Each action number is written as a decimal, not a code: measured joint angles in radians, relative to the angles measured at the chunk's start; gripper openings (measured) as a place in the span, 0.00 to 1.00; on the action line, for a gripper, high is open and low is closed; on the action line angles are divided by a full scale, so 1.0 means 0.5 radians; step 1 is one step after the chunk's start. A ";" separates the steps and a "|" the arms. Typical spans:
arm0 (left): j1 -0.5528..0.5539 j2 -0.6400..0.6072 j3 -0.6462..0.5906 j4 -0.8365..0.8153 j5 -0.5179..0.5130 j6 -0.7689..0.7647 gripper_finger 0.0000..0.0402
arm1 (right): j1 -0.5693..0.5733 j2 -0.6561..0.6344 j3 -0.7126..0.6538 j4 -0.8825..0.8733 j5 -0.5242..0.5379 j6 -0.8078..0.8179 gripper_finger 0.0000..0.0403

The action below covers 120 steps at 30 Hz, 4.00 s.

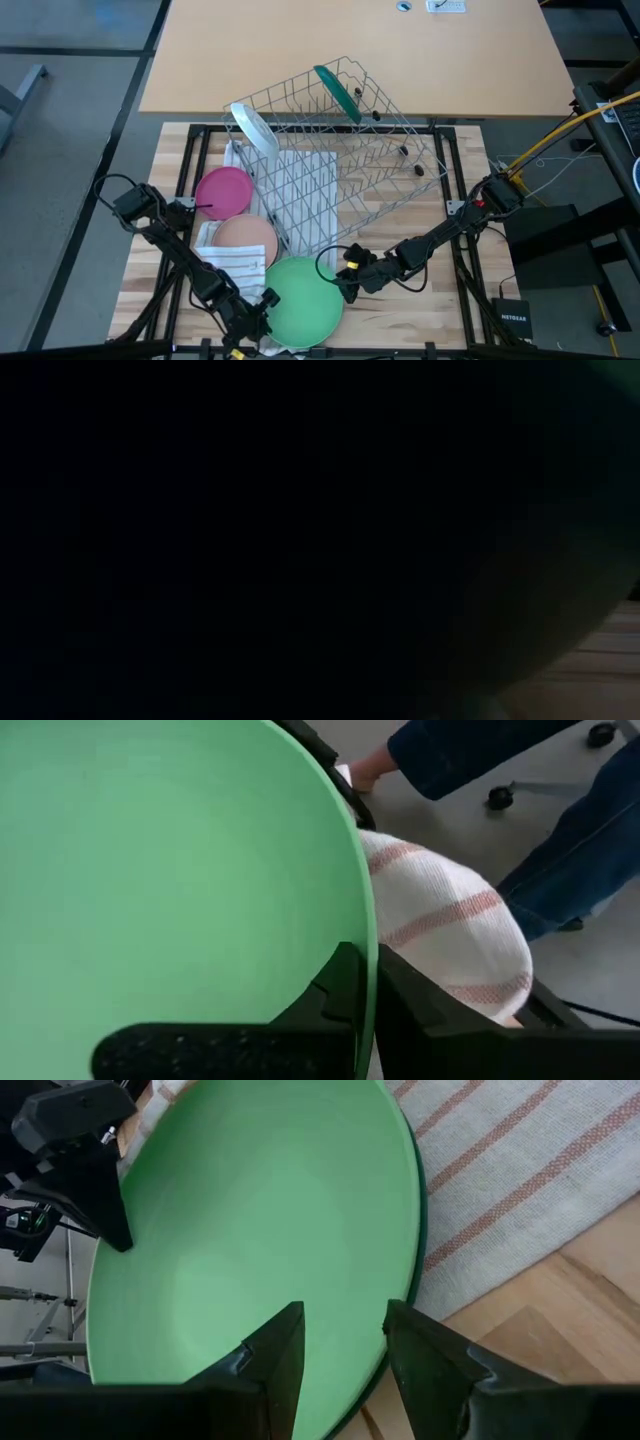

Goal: Sort dishes
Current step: Put the light green plate in the dish rack

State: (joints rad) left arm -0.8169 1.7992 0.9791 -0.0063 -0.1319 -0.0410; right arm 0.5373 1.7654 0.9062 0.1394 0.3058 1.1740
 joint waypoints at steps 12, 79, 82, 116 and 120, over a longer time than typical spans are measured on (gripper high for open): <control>0.000 0.000 -0.001 0.037 0.033 -0.176 0.01 | 0.000 0.000 0.001 -0.001 0.000 -0.002 0.36; 0.022 -0.017 0.000 1.069 -0.277 -0.148 0.00 | 0.639 -0.003 0.407 -0.018 0.144 -0.786 0.36; 0.022 -0.017 0.000 1.209 -0.290 -0.144 0.00 | 0.708 -0.003 0.523 -0.060 0.247 -0.935 0.36; 0.300 -0.017 0.553 1.313 -0.695 -0.068 0.00 | 0.956 -0.241 2.123 -3.260 1.594 -1.208 0.36; 0.437 -0.018 0.663 1.312 -0.875 -0.115 0.00 | 0.955 -0.408 2.123 -3.429 1.648 -1.207 0.36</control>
State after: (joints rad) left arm -0.5986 1.7905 1.3104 0.6495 -0.5693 -0.0987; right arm 1.0149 1.5613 1.9678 -1.5749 1.1296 0.5703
